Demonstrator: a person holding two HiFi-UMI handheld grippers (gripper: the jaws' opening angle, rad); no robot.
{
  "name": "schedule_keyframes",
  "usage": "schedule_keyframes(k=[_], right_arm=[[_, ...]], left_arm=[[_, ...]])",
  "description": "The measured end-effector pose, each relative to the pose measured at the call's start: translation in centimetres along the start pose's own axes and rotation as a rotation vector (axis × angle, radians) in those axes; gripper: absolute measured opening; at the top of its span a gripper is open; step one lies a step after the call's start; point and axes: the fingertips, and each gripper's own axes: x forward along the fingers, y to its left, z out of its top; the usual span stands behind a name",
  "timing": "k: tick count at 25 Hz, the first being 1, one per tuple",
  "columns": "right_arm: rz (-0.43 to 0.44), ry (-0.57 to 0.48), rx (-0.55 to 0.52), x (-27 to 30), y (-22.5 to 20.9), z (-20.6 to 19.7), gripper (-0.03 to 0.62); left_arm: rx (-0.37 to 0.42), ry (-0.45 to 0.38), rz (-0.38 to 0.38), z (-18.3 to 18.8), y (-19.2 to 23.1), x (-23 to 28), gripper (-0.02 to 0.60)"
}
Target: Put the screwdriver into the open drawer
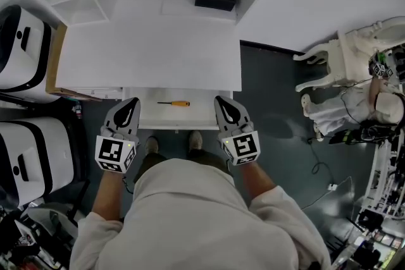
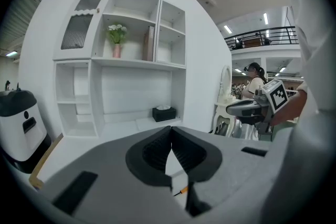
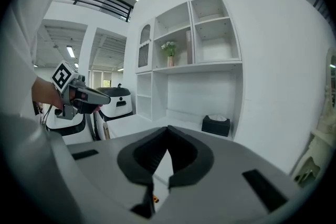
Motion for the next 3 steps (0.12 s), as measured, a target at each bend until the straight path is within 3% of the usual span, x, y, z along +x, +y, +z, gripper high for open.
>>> schedule_keyframes(k=[3], right_arm=[[-0.003,-0.008,0.005,-0.49,-0.27,0.29,0.005]], left_arm=[[0.003,0.002,-0.004,0.06,-0.40,0.18,0.005]])
